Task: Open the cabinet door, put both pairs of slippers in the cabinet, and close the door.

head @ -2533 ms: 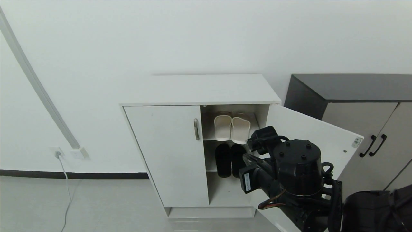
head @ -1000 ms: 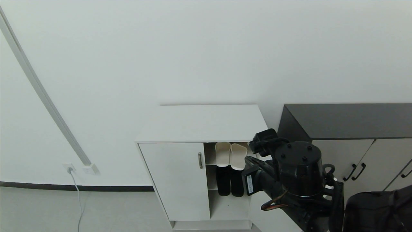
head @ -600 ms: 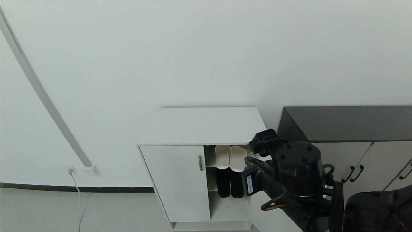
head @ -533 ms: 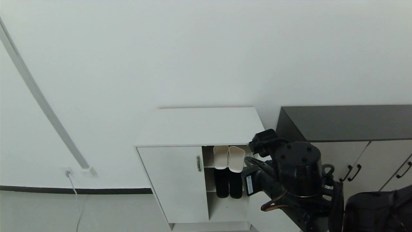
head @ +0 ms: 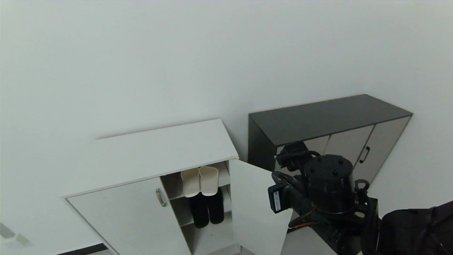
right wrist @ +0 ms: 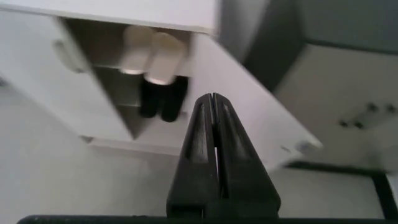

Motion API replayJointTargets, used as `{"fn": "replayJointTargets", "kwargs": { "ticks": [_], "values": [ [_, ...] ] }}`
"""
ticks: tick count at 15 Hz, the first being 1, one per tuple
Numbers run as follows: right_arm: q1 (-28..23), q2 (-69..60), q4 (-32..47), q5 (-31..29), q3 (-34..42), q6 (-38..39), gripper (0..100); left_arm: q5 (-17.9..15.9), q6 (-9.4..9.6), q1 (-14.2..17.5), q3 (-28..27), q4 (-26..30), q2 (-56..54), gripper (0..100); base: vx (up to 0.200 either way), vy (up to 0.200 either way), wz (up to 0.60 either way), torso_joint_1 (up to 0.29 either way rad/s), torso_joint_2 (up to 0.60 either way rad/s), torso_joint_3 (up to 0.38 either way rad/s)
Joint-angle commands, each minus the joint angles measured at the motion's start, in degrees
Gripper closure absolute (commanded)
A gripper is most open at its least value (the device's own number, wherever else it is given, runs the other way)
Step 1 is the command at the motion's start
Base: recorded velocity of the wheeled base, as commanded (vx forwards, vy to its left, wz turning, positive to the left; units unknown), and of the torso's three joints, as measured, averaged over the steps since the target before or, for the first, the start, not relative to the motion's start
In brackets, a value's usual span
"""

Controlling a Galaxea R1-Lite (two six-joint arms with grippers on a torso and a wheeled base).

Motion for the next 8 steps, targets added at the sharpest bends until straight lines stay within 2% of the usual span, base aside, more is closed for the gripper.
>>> {"fn": "replayJointTargets", "kwargs": {
  "ticks": [1,7,8],
  "values": [
    [-0.1,0.3,-0.1,0.0,0.0,0.0,100,0.0,-0.01,0.0,0.0,0.0,0.1,100,0.000,0.000,0.00,0.000,0.00,0.000],
    [-0.7,0.9,-0.1,0.0,0.0,0.0,100,0.0,-0.01,0.0,0.0,0.0,0.1,100,0.000,0.000,0.00,0.000,0.00,0.000],
    [-0.8,0.9,-0.1,0.0,0.0,0.0,100,0.0,-0.10,0.0,0.0,0.0,0.1,100,-0.200,0.000,0.00,0.017,0.01,0.002]
  ]
}}
